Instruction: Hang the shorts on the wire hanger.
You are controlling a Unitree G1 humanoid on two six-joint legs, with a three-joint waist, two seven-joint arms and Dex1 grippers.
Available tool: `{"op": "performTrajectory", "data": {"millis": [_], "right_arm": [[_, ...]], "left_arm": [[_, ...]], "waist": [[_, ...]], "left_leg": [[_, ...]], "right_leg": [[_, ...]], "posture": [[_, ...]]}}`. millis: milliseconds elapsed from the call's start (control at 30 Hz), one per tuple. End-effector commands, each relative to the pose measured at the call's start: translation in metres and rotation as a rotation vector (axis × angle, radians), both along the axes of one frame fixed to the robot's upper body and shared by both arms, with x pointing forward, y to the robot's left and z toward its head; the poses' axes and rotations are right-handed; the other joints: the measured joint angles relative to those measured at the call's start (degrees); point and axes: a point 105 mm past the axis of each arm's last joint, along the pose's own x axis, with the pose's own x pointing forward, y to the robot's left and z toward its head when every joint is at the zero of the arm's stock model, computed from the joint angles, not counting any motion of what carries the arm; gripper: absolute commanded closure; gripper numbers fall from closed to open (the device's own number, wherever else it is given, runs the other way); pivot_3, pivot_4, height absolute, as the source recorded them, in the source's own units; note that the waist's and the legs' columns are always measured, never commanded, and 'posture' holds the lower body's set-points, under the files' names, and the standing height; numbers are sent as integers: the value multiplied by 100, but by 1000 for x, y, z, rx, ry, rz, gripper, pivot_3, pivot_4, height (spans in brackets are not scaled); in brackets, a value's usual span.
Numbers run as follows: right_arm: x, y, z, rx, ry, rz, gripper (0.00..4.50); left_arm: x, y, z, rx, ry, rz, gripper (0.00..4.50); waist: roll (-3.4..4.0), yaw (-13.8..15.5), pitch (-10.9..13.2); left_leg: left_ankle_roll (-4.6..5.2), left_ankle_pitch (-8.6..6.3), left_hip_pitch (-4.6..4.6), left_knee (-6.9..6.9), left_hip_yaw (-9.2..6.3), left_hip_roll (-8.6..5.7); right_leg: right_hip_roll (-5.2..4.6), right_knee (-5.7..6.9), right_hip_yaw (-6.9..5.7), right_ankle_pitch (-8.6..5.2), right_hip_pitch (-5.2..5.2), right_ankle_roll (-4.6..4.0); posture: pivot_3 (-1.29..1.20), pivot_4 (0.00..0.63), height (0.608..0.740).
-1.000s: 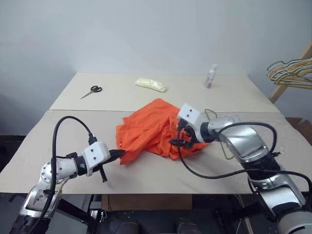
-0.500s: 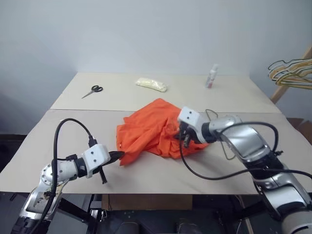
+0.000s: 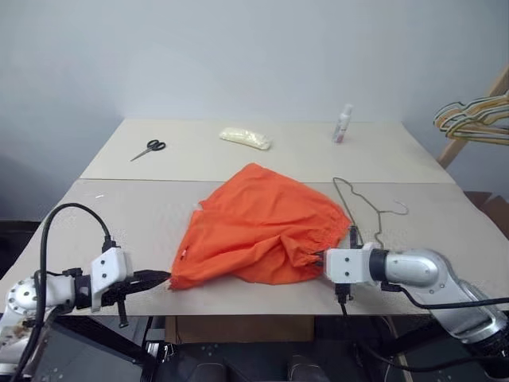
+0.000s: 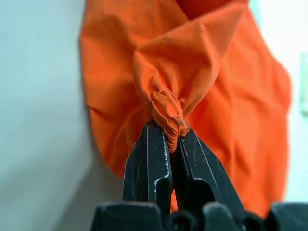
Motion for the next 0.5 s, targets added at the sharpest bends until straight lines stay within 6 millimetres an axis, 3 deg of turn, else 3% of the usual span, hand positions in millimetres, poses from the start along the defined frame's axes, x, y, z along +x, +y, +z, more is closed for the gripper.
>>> {"op": "performTrajectory", "data": {"millis": [33,167,333,433,500], "right_arm": [[4,-6,20,8,-28,0,4477],[23,-5,35,65,29,-55,4477],[88,-5,58,79,-75,-129,4477],[143,-4,88,42,-275,-203,4477],[178,1,127,83,-462,-311,4477]], "left_arm": [[1,-9,13,12,-46,-58,4500],[34,-22,18,-14,-177,23,4500],[96,-37,29,3,-342,176,4500],[152,-35,66,-40,-541,410,4500],[179,-25,107,-111,-686,585,4500]], "waist": [[0,-8,0],[-1,-7,1],[-3,-50,8],[-5,-99,20],[-12,-127,26]], "left_leg": [[0,0,2,-1,1,0],[0,0,12,3,-1,0],[0,4,90,3,-8,0],[-1,5,135,1,-12,-1],[-10,17,131,-4,-17,-3]], "right_leg": [[0,2,1,0,1,-9],[1,10,3,14,11,-33],[9,-1,-1,9,98,-7],[10,0,-1,25,137,-32],[10,-6,-1,43,130,-40]], "posture": [[83,0,740],[82,0,740],[79,0,740],[70,0,740],[75,0,740]]}}
